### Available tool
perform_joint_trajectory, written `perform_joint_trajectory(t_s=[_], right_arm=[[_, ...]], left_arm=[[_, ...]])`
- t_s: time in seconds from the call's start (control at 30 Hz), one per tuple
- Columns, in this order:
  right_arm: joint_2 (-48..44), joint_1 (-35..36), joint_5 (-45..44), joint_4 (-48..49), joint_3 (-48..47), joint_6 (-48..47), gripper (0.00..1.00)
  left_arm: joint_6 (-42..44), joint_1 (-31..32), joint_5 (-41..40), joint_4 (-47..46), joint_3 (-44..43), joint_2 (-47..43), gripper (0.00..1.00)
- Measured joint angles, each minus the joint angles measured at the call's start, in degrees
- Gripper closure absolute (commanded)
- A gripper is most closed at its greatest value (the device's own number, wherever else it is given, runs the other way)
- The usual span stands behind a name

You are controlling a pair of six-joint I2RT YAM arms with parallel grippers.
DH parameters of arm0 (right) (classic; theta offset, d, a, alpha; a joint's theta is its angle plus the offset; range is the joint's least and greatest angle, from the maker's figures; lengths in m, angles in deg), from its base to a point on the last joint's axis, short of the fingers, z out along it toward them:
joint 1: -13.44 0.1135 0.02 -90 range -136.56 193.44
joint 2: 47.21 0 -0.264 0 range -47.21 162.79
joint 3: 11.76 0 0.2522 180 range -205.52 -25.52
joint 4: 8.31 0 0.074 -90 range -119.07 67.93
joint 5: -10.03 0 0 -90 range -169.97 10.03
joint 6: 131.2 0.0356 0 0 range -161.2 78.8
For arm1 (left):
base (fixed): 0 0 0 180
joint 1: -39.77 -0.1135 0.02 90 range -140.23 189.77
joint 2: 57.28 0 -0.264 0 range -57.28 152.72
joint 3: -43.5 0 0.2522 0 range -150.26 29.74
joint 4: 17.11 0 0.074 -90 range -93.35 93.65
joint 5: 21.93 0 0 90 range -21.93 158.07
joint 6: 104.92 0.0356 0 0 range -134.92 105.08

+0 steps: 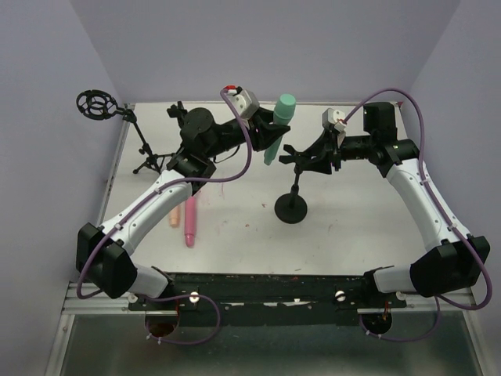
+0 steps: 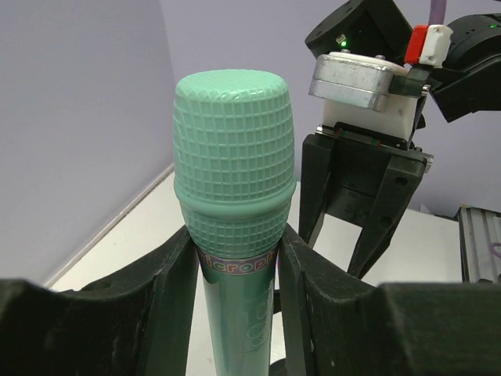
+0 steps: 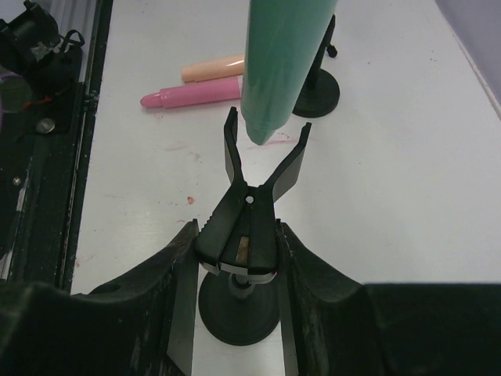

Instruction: Attach the microphones to the stand

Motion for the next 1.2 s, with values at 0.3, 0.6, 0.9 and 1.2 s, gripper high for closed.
perform_joint_trajectory(t_s=[0.3, 0.6, 0.9, 1.2], right_arm=[[-0.17, -0.02, 0.74, 0.07, 0.39, 0.28, 0.82], [-0.37, -0.02, 1.97, 1.53, 1.29, 1.66, 0.82], [-0.7, -0.02, 2.82, 2.82, 2.27, 3.65, 0.83], [-1.51, -0.02, 2.97, 5.55, 3.85, 6.19, 0.7]], left_arm=[[-4.0, 0.22, 0.87, -5.79, 2.67, 2.54, 1.0], [-8.44, 1.64, 0.2, -14.32, 8.83, 2.75, 1.0], [-11.91, 3.06, -3.91, -24.83, 12.96, 4.11, 1.0], [-13.46, 3.32, -6.71, -32.7, 18.62, 3.78, 1.0]])
